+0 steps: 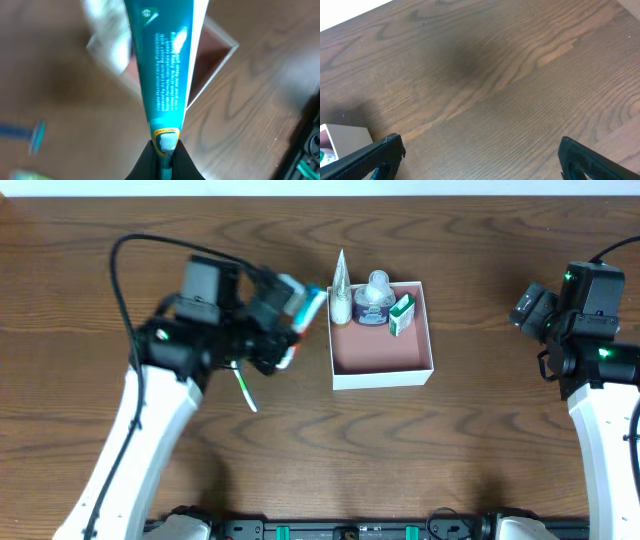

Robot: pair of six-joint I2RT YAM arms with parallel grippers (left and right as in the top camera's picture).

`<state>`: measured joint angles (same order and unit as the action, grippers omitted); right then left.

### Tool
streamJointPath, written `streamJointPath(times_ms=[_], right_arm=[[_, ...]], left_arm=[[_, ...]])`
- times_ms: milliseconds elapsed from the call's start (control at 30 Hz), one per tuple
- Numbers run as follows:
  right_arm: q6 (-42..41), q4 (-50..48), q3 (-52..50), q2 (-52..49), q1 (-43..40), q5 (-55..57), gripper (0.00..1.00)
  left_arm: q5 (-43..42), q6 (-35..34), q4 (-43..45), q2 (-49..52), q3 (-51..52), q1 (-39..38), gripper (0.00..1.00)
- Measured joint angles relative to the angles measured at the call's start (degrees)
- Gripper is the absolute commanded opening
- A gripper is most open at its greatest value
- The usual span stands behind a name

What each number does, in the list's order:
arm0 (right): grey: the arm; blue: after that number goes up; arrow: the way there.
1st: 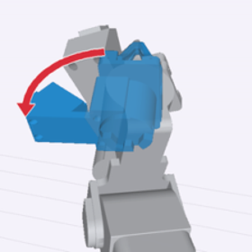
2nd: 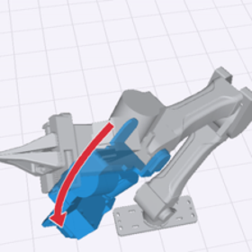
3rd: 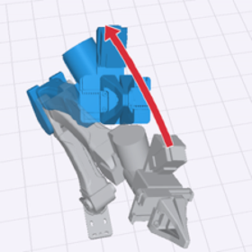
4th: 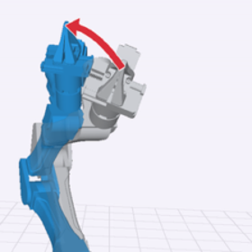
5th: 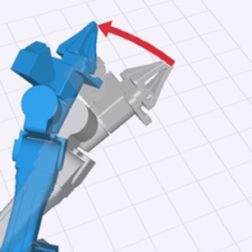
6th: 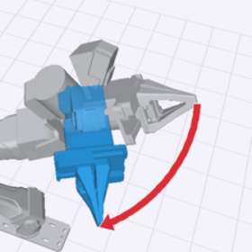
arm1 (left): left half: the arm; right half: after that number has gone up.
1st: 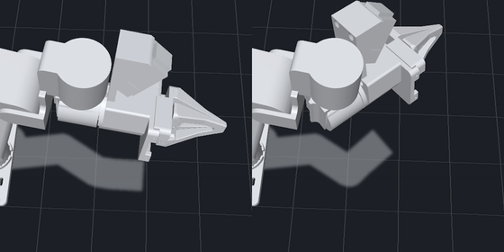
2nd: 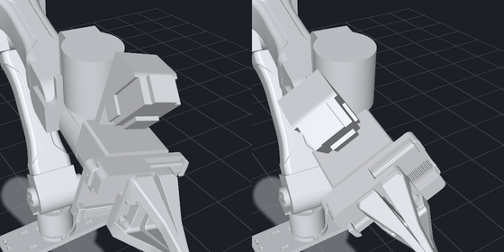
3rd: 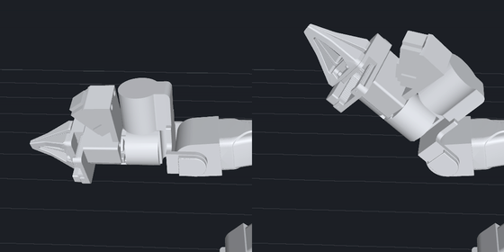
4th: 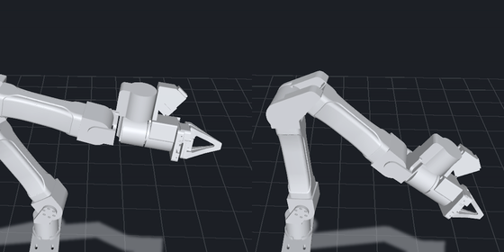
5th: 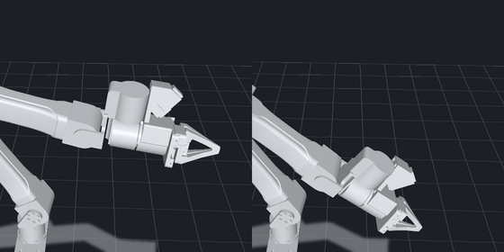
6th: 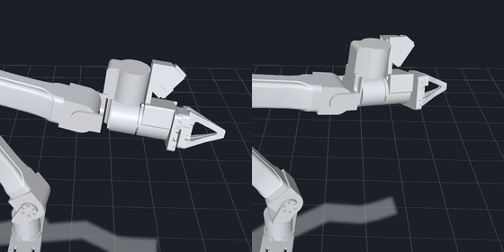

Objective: Pack container
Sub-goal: 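Carry the toothpaste tube over the box and lower it inside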

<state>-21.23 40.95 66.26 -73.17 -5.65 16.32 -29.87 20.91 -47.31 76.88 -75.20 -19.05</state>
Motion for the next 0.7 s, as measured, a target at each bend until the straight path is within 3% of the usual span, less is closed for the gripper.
streamJointPath(times_ms=[333, 500, 700], right_arm=[[0.00, 0.00, 0.00, 0.00, 0.00, 0.00, 0.99], [-0.02, 0.00, 0.00, 0.00, 0.00, 0.00, 0.99], [0.00, 0.00, 0.00, 0.00, 0.00, 0.00, 0.99]], left_arm=[[15.96, 3.43, 11.78, 3.61, -0.09, -18.80, 0.06], [23.19, 8.00, 14.27, 9.94, -0.09, -21.59, 0.06], [26.25, 12.68, 17.25, 16.20, -0.09, -21.79, 0.06]])
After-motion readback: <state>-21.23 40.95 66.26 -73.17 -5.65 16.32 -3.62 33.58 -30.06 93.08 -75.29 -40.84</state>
